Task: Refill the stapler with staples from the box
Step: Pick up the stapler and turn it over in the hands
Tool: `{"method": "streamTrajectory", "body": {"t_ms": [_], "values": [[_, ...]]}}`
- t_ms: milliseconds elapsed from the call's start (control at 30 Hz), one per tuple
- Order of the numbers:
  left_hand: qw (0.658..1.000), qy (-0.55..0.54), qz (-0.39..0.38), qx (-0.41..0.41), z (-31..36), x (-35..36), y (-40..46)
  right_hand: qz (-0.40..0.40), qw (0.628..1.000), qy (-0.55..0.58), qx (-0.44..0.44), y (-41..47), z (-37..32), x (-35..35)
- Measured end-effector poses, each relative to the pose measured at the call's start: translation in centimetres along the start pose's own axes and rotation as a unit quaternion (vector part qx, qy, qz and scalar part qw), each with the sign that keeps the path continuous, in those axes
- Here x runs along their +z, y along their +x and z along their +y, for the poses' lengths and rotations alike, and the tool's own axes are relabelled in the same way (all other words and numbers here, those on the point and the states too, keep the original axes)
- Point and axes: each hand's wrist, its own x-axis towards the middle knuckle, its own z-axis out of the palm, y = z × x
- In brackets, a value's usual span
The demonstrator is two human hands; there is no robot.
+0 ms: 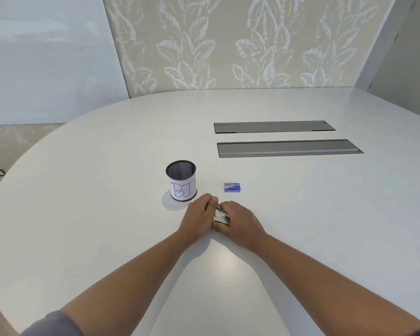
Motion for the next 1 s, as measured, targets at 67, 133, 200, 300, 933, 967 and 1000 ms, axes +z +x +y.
{"method": "streamTrajectory", "body": {"t_ms": [67, 133, 200, 300, 933, 967, 1000], "values": [[0.999, 0.04, 0.002, 0.011, -0.06, -0.06, 0.05, -0.007, 1.0, -0.024, -0.014, 0.09, -0.06, -0.14], [0.998, 0.054, 0.01, 0.023, -0.25, -0.07, -0.05, -0.008, 0.999, -0.04, -0.025, 0.02, -0.26, -0.07], [0.998, 0.058, 0.026, 0.03, -0.35, 0.0, -0.13, -0.009, 0.999, -0.048, -0.024, -0.11, -0.53, 0.07], [0.996, 0.074, 0.039, 0.042, -0.34, 0.07, -0.22, -0.02, 0.997, -0.066, -0.029, -0.29, -0.75, 0.12], [0.998, 0.018, 0.033, 0.048, -0.58, -0.08, -0.35, 0.001, 0.997, -0.06, -0.055, -0.47, -0.36, 0.29], [0.999, 0.004, 0.03, 0.044, -0.54, -0.15, -0.34, 0.004, 0.997, -0.056, -0.051, -0.45, -0.35, 0.27], [0.999, -0.01, 0.028, 0.041, -0.52, -0.25, -0.33, 0.007, 0.997, -0.052, -0.049, -0.44, -0.32, 0.25]]}}
